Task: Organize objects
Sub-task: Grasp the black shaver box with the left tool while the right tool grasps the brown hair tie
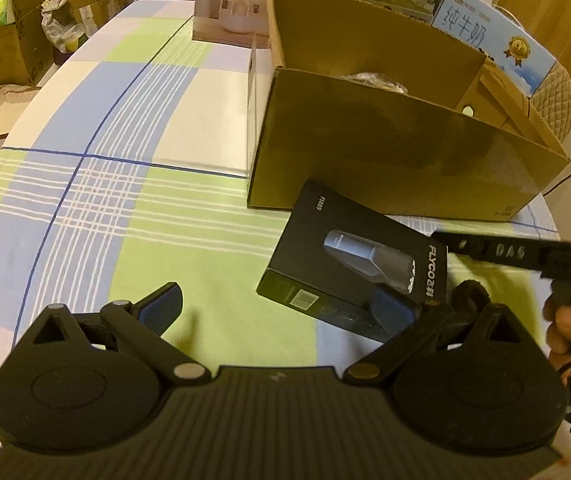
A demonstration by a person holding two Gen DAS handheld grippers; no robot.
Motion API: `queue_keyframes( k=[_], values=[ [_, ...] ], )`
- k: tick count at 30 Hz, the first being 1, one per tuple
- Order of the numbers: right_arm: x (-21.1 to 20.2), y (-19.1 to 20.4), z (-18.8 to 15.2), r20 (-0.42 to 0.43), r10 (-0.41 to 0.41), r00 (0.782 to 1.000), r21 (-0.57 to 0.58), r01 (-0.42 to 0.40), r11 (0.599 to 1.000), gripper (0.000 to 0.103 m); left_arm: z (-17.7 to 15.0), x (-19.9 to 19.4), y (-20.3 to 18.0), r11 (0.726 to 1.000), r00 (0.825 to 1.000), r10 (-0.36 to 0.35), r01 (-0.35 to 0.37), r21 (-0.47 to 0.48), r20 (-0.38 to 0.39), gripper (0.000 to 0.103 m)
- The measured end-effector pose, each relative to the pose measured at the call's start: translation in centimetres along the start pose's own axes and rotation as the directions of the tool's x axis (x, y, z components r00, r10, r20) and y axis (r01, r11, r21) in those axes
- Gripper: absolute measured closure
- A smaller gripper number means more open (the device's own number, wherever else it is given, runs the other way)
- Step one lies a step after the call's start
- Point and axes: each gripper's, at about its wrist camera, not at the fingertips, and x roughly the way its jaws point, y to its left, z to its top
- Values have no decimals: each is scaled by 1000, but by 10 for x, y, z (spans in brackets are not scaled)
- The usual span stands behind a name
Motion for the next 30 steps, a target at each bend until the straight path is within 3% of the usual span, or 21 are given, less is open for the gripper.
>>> queue_keyframes(
  k=[8,13,18,23,30],
  values=[
    [-11,26,-34,-88,127,988,-113,-137,984,63,0,-7,9,997,999,-40,42,-64,22,4],
    [-22,52,-65,-147,209,967,-224,-239,945,63,-1,-2,-4,999,999,-35,35,-15,-2,4],
    [-42,39,-68,-63,133,989,-185,-143,972,62,0,11,-25,995,1000,-3,5,96,-21,4],
    [-62,16,-71,42,43,998,-115,-38,993,41,0,24,-38,981,999,30,-21,193,-45,5],
    [-56,-3,-64,37,-5,999,-57,7,998,40,-4,30,-38,969,996,58,-40,242,-67,22]
  ],
)
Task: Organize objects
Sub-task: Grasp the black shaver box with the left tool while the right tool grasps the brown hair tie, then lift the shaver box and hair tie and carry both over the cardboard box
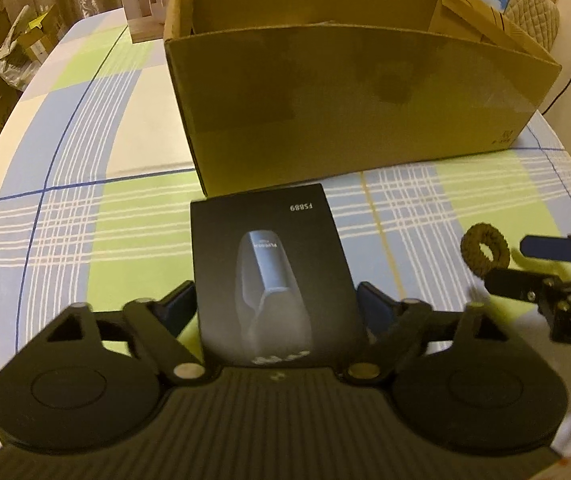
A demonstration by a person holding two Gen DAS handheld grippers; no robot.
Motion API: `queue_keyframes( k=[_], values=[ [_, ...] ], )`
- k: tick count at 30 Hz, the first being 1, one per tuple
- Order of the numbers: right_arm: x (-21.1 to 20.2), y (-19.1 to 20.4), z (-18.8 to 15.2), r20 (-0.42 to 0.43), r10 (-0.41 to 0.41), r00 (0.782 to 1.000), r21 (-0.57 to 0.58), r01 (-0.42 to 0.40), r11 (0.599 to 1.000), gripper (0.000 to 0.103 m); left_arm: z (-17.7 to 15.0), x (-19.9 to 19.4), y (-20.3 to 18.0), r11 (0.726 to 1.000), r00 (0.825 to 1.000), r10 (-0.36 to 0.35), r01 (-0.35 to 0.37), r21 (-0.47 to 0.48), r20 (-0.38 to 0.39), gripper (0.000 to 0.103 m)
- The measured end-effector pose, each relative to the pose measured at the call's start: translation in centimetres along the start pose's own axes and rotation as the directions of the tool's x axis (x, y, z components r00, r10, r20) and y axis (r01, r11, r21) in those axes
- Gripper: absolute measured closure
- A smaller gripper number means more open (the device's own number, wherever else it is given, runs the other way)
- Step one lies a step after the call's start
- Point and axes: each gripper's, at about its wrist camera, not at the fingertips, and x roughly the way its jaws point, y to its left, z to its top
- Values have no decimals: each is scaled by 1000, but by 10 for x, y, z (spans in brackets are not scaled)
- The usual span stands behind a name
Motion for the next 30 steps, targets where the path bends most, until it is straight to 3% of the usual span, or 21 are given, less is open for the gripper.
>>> queue_keyframes(
  k=[13,15,16,19,30],
  values=[
    [30,7,3,-22,-51,998,-83,49,995,42,-18,-13,8,999,999,-41,41,-33,9,23],
    [30,9,2,-19,-65,998,-90,63,994,55,-21,-16,8,998,999,-43,44,-36,10,23],
    [30,11,2,-18,-81,997,-101,79,992,68,-22,-18,9,998,999,-43,43,-37,9,23],
    [27,11,1,-21,-94,995,-110,91,990,85,-26,-22,8,998,999,-48,49,-44,10,24],
    [-16,23,-10,50,-53,997,-34,55,998,87,-41,-56,2,996,998,-61,63,-64,33,24]
  ],
)
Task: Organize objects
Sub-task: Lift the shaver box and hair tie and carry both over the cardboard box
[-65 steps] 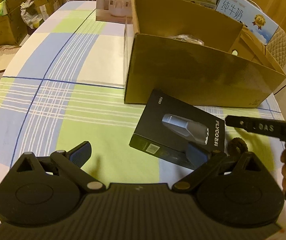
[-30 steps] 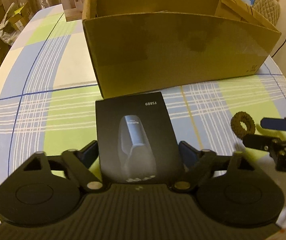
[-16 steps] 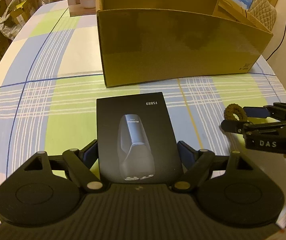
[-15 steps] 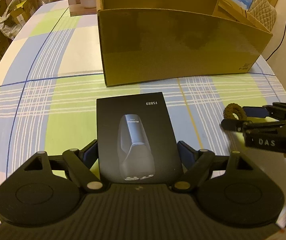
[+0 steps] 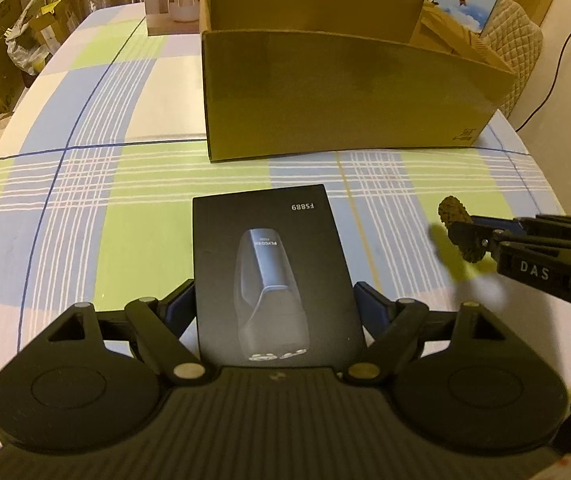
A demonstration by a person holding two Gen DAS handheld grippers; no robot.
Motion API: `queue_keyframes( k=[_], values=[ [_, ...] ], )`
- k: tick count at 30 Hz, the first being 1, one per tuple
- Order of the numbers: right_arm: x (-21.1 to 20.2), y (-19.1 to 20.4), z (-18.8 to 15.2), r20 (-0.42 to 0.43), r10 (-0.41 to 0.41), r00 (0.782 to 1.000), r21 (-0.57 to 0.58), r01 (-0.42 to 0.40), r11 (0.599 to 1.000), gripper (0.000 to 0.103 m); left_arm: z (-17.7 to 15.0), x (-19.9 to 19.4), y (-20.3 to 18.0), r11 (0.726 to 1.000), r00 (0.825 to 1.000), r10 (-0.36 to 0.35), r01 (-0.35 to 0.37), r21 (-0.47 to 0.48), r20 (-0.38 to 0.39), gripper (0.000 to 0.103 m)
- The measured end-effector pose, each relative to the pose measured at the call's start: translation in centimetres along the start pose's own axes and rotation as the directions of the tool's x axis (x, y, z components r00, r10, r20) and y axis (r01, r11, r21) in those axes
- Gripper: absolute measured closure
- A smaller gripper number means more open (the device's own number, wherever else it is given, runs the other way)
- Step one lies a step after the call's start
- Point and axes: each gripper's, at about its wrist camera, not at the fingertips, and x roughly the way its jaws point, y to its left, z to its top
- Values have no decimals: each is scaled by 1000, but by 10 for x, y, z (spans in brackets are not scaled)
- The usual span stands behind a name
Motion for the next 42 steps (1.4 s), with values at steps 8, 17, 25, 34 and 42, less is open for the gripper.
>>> queue_keyframes(
  k=[8,17,25,34,42],
  values=[
    [-43,12,-9,34,7,999,65,-9,998,87,-9,-34,-11,1000,999,-8,8,10,39,23],
    [-83,30,-16,62,8,998,61,-12,998,87,-18,-70,-23,1000,996,-6,4,30,85,23],
    [-109,35,-17,95,3,995,56,-9,998,87,-22,-93,-30,999,993,-7,2,44,118,23],
    [-127,34,-16,123,-4,992,63,-4,998,87,-23,-107,-37,998,990,-3,-5,56,138,23],
    [-133,25,-14,134,-13,991,71,4,997,87,-17,-109,-43,997,989,-7,-4,74,149,23]
  ],
)
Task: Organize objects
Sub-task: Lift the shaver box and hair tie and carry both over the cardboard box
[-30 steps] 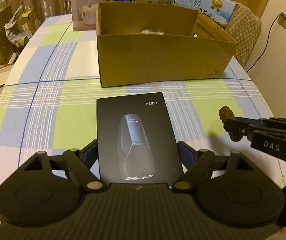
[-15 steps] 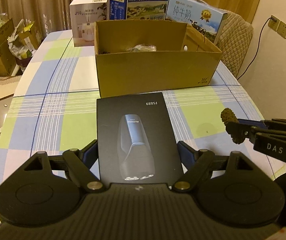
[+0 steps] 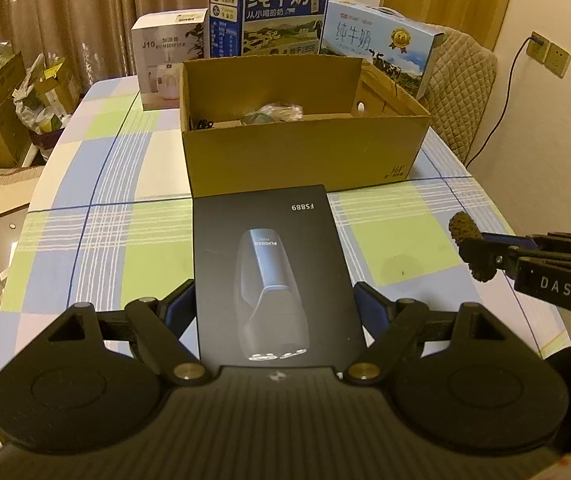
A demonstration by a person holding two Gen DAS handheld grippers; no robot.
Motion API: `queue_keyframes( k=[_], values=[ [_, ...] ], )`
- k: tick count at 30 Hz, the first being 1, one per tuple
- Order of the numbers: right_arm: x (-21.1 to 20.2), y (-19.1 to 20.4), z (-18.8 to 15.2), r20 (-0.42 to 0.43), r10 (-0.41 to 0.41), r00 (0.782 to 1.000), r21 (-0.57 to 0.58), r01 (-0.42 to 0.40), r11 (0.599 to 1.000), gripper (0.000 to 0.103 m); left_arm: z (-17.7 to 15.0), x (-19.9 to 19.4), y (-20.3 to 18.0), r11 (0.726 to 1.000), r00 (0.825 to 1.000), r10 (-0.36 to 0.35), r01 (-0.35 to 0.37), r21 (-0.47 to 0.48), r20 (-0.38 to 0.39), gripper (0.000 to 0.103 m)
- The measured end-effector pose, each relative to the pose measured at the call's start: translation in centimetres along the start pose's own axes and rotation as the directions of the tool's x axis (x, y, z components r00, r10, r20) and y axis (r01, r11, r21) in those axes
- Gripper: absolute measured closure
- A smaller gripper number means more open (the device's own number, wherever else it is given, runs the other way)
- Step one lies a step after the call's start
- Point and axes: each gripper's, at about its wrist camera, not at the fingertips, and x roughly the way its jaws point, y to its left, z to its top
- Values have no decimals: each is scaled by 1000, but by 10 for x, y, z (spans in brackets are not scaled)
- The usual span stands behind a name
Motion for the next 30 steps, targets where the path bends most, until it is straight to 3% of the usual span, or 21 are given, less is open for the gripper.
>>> queue_keyframes(
  k=[30],
  values=[
    [23,-17,60,32,-18,999,-65,20,998,87,50,32,-7,998,1000,-26,25,64,17,23]
  ],
)
